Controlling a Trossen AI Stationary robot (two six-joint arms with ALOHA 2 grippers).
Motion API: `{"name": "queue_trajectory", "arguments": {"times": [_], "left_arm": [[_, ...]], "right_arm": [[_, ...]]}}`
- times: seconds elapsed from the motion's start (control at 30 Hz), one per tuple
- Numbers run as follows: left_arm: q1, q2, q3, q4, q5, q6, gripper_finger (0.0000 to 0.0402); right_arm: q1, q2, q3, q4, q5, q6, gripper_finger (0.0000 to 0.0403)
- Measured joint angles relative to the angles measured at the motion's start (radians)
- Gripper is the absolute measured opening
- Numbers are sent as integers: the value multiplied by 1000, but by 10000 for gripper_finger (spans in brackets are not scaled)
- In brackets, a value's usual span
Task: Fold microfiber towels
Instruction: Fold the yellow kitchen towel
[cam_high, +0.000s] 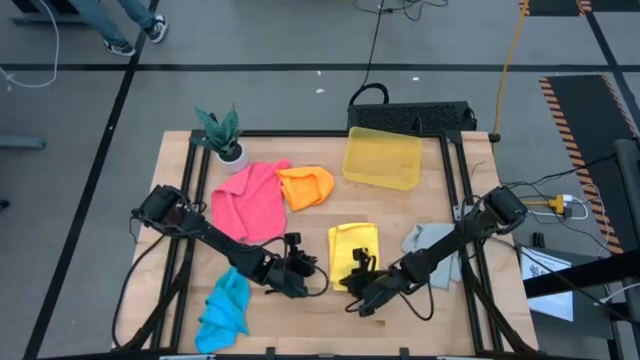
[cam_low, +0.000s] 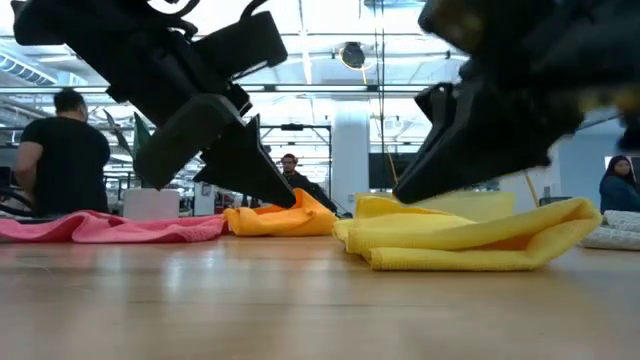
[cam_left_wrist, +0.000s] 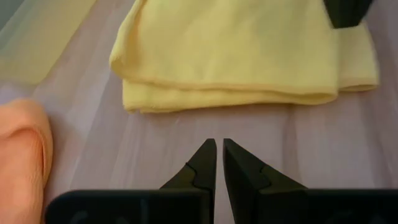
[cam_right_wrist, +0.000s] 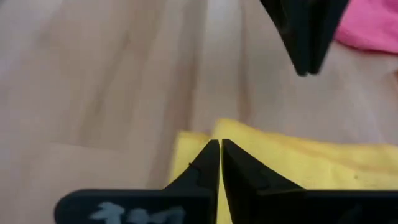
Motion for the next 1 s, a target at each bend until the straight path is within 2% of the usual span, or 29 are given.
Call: {"name": "queue_trajectory", "arguments": {"times": [0.2, 0.5, 0.63, 0.77, 0.9, 1.0], "left_arm": [[-6, 0, 0, 15, 0, 12, 31], [-5, 0, 0, 16, 0, 12, 31], [-5, 0, 0, 16, 0, 9, 31], [-5, 0, 0, 16, 0, 6, 31], [-4, 0, 0, 16, 0, 9, 31], [-4, -1, 0, 16, 0, 8, 31]], "right_arm": [[-27, 30, 0, 55, -79, 127, 22], [-30, 70, -2, 55, -18, 109, 101], [-38, 69, -2, 56, -19, 117, 119], [-47, 69, -2, 56, 5, 107, 106], [-47, 69, -2, 55, 0, 86, 61], [-48, 69, -2, 50, -60, 68, 18]]}}
